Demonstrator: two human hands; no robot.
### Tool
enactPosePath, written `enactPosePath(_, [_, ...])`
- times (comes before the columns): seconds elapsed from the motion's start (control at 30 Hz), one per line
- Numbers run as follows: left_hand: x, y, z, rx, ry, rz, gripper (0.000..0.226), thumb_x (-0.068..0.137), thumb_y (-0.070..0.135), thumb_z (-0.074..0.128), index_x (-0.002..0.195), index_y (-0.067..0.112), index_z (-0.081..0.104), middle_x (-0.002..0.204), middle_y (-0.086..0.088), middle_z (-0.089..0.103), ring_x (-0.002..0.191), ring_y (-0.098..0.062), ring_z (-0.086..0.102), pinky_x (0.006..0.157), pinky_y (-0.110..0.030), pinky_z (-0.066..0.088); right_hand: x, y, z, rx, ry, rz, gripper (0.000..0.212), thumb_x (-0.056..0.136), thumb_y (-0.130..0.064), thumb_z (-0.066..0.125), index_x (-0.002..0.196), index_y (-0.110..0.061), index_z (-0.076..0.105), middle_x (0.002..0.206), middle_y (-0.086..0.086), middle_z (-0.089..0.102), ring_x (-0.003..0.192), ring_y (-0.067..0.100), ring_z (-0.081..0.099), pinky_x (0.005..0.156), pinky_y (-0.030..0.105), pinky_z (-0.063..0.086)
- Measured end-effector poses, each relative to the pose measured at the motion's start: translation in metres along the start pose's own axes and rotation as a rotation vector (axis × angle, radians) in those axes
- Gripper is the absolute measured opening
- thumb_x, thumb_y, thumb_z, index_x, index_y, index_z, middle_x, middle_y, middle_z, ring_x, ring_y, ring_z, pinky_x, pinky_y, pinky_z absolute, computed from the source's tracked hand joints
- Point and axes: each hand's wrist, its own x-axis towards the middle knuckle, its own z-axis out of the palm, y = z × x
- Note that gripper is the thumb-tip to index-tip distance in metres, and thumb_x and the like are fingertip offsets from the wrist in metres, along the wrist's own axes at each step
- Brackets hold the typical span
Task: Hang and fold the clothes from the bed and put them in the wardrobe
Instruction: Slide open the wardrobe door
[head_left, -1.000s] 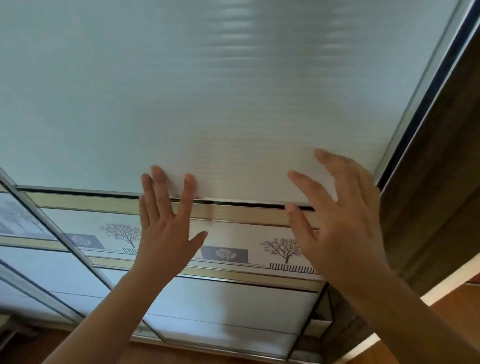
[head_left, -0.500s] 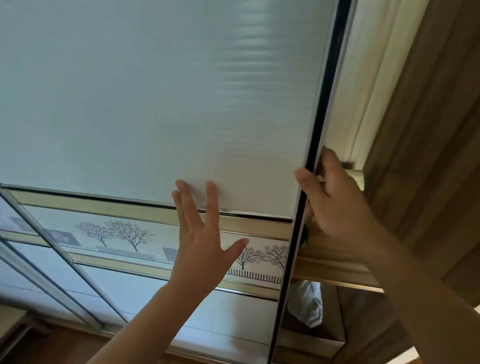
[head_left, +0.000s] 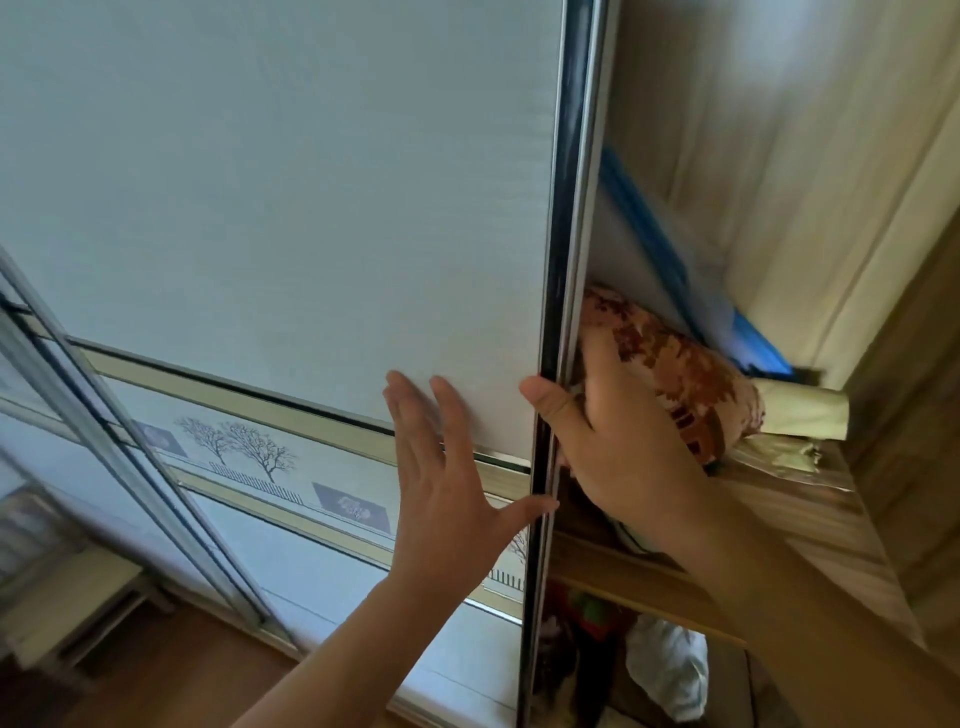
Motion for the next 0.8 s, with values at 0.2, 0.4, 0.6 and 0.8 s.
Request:
enactPosePath(0.2, [0.008, -0.025, -0.013, 0.029, 0.008, -0.014, 0.136, 0.073, 0.074, 0.065, 0.155, 0.008, -0.021, 0.158, -0.018, -0.036, 0.149, -0.037, -0.028, 0.121, -0.061, 0.011, 0.021, -0.006, 0.026, -0.131, -0.011, -0.100, 0.066, 0.084, -0.086, 0.018, 0.120, -0.034, 0.037, 0.093, -0.010, 0.064, 0.078, 0.010, 0.066, 0.067, 0.034, 0.060])
enactPosePath(0.4, [0.014, -0.049, -0.026, 0.019, 0.006, -0.069, 0.139, 0.074, 0.067, 0.072, 0.153, 0.014, -0.029, 0.158, -0.011, -0.039, 0.149, -0.032, -0.028, 0.121, -0.059, 0.017, 0.033, -0.017, 0.050, -0.106, -0.092, -0.176, 0.074, 0.091, -0.071, 0.035, 0.145, -0.021, 0.036, 0.138, 0.002, 0.055, 0.124, 0.019, 0.055, 0.097, 0.040, 0.054])
enactPosePath(0.6, [0.023, -0.077, -0.042, 0.008, -0.013, -0.097, 0.139, 0.072, 0.065, 0.073, 0.152, 0.018, -0.032, 0.157, -0.006, -0.042, 0.149, -0.028, -0.028, 0.119, -0.057, 0.024, 0.050, -0.030, 0.081, -0.027, -0.090, -0.260, 0.070, 0.096, -0.060, 0.042, 0.152, -0.021, 0.029, 0.149, 0.002, 0.044, 0.136, 0.019, 0.046, 0.101, 0.042, 0.052])
enactPosePath(0.8, [0.032, -0.097, -0.055, 0.066, -0.039, -0.156, 0.143, 0.071, 0.065, 0.076, 0.153, 0.014, -0.029, 0.156, -0.005, -0.043, 0.148, -0.025, -0.031, 0.119, -0.053, 0.028, 0.061, -0.044, 0.103, 0.016, -0.093, -0.278, 0.070, 0.098, -0.054, 0.046, 0.155, -0.019, 0.024, 0.155, 0.002, 0.038, 0.139, 0.020, 0.043, 0.104, 0.044, 0.050])
